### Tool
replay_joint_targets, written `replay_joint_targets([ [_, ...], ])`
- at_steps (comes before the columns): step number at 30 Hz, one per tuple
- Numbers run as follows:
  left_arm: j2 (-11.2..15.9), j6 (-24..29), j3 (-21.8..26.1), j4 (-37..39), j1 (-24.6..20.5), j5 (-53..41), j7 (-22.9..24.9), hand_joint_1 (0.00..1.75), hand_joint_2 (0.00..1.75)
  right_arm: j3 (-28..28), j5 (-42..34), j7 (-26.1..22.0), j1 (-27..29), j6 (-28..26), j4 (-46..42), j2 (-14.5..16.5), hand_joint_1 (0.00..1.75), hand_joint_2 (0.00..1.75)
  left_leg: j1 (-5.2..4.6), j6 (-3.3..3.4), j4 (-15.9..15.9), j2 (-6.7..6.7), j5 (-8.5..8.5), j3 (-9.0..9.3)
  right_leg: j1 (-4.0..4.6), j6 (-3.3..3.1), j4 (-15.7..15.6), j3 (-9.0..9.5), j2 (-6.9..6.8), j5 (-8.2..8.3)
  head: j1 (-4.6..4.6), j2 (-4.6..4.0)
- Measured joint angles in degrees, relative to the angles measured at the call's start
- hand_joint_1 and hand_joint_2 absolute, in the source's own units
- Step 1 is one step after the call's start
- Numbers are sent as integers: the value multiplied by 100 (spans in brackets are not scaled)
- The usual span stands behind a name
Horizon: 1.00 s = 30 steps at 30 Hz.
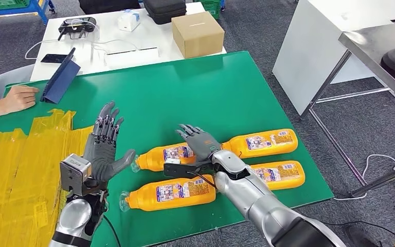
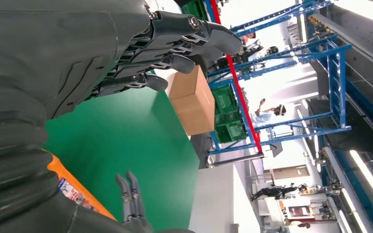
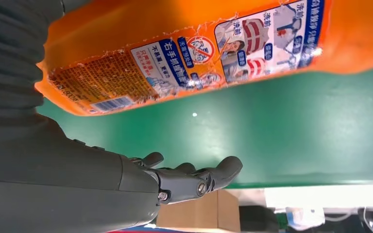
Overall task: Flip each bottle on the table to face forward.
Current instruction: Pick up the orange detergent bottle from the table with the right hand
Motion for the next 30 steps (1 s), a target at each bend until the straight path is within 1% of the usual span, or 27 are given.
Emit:
replay_joint_targets([
  [9,-32,-2,-40,79,-30,36,-26,0,175,166,253,192,-203,52,401,115,0,175,0,0,0,0,0,0,0,0,0,-1,0,0,1,0],
  [19,-58,-1,-47,140,-31,39,-28,0,175,455,769,659,-242,215,732,215,0,175,0,0,0,1,0,0,0,0,0,-1,0,0,1,0],
  [30,-83,7,-62,178,-35,39,-28,0,175,550,801,720,-326,304,907,262,0,175,0,0,0,1,0,2,0,0,0,0,1,0,0,0],
])
